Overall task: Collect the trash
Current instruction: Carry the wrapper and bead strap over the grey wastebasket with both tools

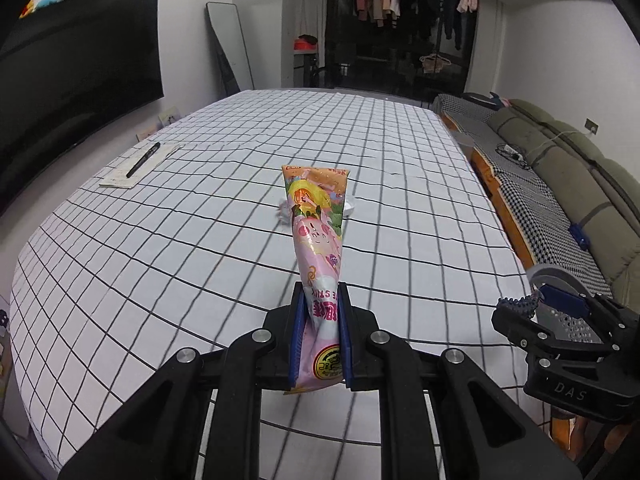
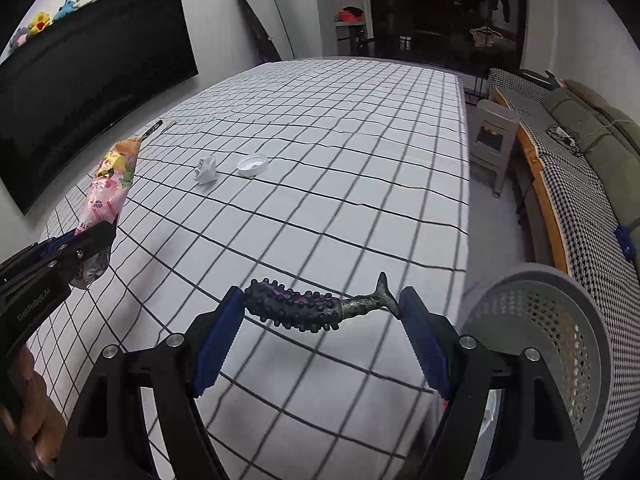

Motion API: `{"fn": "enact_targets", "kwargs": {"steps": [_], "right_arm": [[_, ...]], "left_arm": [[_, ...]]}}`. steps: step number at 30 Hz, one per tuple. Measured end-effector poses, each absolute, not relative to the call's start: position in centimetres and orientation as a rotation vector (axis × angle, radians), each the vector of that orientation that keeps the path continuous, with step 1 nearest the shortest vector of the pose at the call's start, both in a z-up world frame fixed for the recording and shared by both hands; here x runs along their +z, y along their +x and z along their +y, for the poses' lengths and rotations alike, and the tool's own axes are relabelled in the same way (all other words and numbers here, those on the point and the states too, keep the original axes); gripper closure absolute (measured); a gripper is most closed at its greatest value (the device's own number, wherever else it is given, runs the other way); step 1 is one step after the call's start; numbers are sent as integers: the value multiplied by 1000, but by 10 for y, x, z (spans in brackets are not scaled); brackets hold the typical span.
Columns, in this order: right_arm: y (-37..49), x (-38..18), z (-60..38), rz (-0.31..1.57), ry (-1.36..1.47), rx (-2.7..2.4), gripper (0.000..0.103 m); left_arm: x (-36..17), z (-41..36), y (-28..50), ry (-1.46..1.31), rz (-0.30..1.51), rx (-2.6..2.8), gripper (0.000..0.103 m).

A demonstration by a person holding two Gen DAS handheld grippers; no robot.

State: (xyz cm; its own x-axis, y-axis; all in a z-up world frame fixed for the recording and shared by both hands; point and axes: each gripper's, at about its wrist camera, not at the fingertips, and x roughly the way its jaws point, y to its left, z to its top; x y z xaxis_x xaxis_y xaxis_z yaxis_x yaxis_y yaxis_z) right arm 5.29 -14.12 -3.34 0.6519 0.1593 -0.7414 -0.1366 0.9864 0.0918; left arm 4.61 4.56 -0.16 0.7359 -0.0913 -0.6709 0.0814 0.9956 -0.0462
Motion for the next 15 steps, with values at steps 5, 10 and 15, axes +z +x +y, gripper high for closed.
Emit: {"fn": "enact_targets", "kwargs": {"steps": [5, 10, 15], "right_arm": [[16, -38, -187, 848, 91, 84, 27], [-18, -37, -243, 832, 136, -38, 27], [-44, -42, -292, 821, 193, -144, 27]], "left_arm": [[-2, 2, 34, 11, 745, -195, 87], [-5, -51, 25, 46, 762, -310, 87], [-12, -98, 23, 88, 797, -422, 87]]}}
